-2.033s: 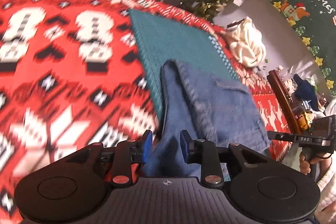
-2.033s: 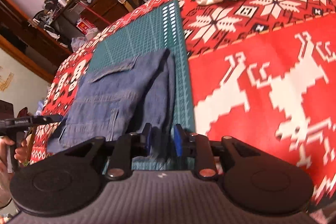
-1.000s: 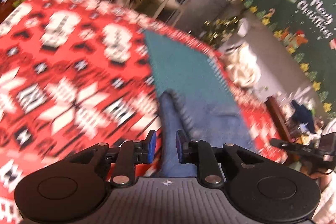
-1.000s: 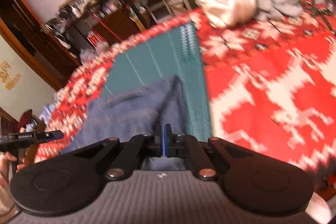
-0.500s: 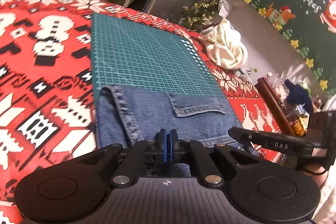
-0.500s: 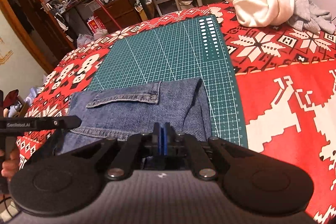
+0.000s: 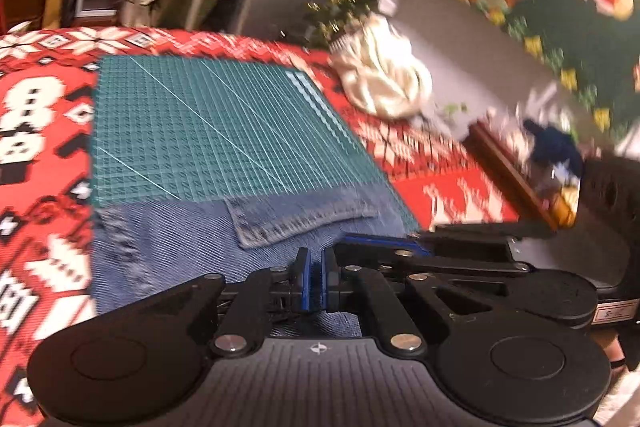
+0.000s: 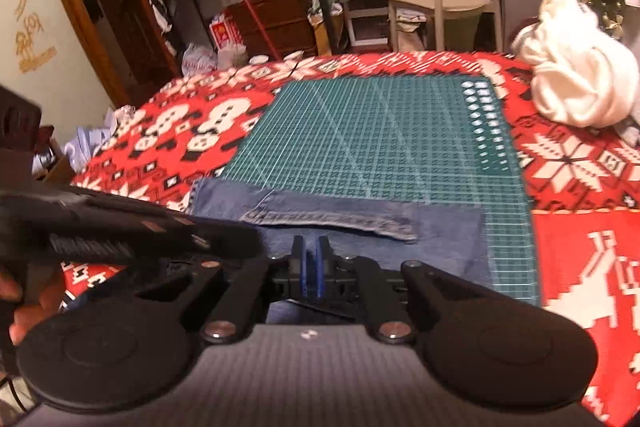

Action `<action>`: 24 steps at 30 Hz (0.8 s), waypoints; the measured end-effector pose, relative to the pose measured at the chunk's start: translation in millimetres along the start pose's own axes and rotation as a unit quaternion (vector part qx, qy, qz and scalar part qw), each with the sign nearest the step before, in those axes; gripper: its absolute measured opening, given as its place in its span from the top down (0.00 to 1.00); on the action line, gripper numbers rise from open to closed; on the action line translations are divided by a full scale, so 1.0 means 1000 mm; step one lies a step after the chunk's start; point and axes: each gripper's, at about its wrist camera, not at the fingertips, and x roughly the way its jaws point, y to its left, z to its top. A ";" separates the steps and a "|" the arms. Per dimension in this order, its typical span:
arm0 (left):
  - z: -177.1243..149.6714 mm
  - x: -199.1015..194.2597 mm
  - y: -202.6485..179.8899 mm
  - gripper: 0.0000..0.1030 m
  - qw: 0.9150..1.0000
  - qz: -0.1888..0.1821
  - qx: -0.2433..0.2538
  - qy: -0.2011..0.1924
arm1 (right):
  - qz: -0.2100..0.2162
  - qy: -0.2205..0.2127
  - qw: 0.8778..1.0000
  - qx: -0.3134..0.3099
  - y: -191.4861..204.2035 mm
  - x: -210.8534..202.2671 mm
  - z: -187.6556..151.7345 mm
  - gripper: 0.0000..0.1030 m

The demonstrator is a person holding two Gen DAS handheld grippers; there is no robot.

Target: Fold clothes

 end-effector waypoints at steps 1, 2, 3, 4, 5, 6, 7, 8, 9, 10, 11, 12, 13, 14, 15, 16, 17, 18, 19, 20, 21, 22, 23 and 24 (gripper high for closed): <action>-0.004 0.007 -0.001 0.95 1.000 0.016 0.015 0.004 | -0.007 0.004 1.000 -0.007 0.002 0.005 -0.003 0.95; -0.010 0.008 0.000 0.97 0.999 0.020 0.025 -0.002 | -0.016 0.007 1.000 -0.018 0.003 0.008 -0.007 0.99; -0.016 0.009 0.002 0.97 0.999 0.023 0.035 -0.008 | -0.022 0.008 0.999 -0.029 0.003 0.010 -0.011 1.00; -0.018 0.007 0.006 0.97 0.999 0.019 0.029 -0.011 | -0.022 0.004 0.999 -0.039 0.002 0.008 -0.014 1.00; -0.018 0.005 0.010 0.97 1.000 0.016 0.020 -0.011 | -0.025 0.002 0.998 -0.049 0.001 0.006 -0.016 1.00; -0.018 0.002 0.015 0.97 1.000 0.013 0.011 -0.013 | -0.036 0.003 0.998 -0.058 -0.001 0.003 -0.017 1.00; -0.019 -0.002 0.018 0.97 1.000 0.015 0.007 -0.016 | -0.046 0.005 0.997 -0.063 -0.004 0.000 -0.019 1.00; -0.019 -0.006 0.021 0.97 1.000 0.017 0.003 -0.019 | -0.047 0.006 0.997 -0.056 -0.011 -0.004 -0.020 1.00; -0.020 -0.010 0.024 0.97 1.000 0.017 -0.001 -0.021 | -0.037 0.006 0.999 -0.038 -0.020 -0.007 -0.022 1.00; -0.021 -0.014 0.027 0.97 1.000 0.018 -0.005 -0.023 | -0.027 0.005 0.999 -0.020 -0.029 -0.010 -0.023 1.00; -0.022 -0.019 0.029 0.97 0.999 0.025 -0.005 -0.027 | -0.023 0.005 1.000 -0.005 -0.034 -0.013 -0.023 1.00; -0.023 -0.022 0.030 0.97 0.999 0.034 -0.003 -0.030 | -0.032 0.005 0.999 -0.001 -0.037 -0.015 -0.023 1.00; -0.023 -0.025 0.034 0.97 0.999 0.039 -0.008 -0.032 | -0.042 0.003 0.999 0.000 -0.040 -0.018 -0.024 1.00; -0.023 -0.028 0.038 0.97 0.998 0.043 -0.014 -0.034 | -0.047 0.002 0.999 0.007 -0.045 -0.021 -0.025 1.00; -0.023 -0.030 0.042 0.97 0.998 0.040 -0.022 -0.035 | -0.040 0.000 0.999 0.025 -0.051 -0.023 -0.026 1.00; -0.023 -0.032 0.046 0.97 0.998 0.037 -0.030 -0.035 | -0.037 0.000 0.999 0.039 -0.056 -0.024 -0.027 1.00; -0.022 -0.033 0.048 0.97 0.998 0.038 -0.035 -0.034 | -0.045 0.001 0.998 0.042 -0.059 -0.026 -0.027 1.00; -0.021 -0.034 0.051 0.97 0.998 0.040 -0.039 -0.034 | -0.054 0.003 0.998 0.037 -0.061 -0.029 -0.027 1.00; -0.018 -0.035 0.049 0.98 0.998 0.045 -0.038 -0.034 | -0.055 0.004 0.998 0.039 -0.064 -0.030 -0.026 1.00; -0.016 -0.037 0.048 0.98 0.997 0.051 -0.037 -0.035 | -0.054 0.005 0.997 0.050 -0.068 -0.033 -0.025 1.00; -0.013 -0.041 0.048 0.98 0.997 0.054 -0.036 -0.039 | -0.057 0.004 0.997 0.056 -0.070 -0.035 -0.023 1.00; -0.010 -0.043 0.048 0.98 0.997 0.052 -0.038 -0.047 | -0.064 0.001 0.996 0.056 -0.071 -0.036 -0.019 0.98; -0.007 -0.045 0.049 0.97 0.997 0.049 -0.039 -0.054 | -0.069 -0.004 0.996 0.057 -0.072 -0.037 -0.014 0.96; -0.001 -0.044 0.049 0.97 0.996 0.047 -0.042 -0.059 | -0.068 -0.012 0.996 0.059 -0.073 -0.038 -0.009 0.97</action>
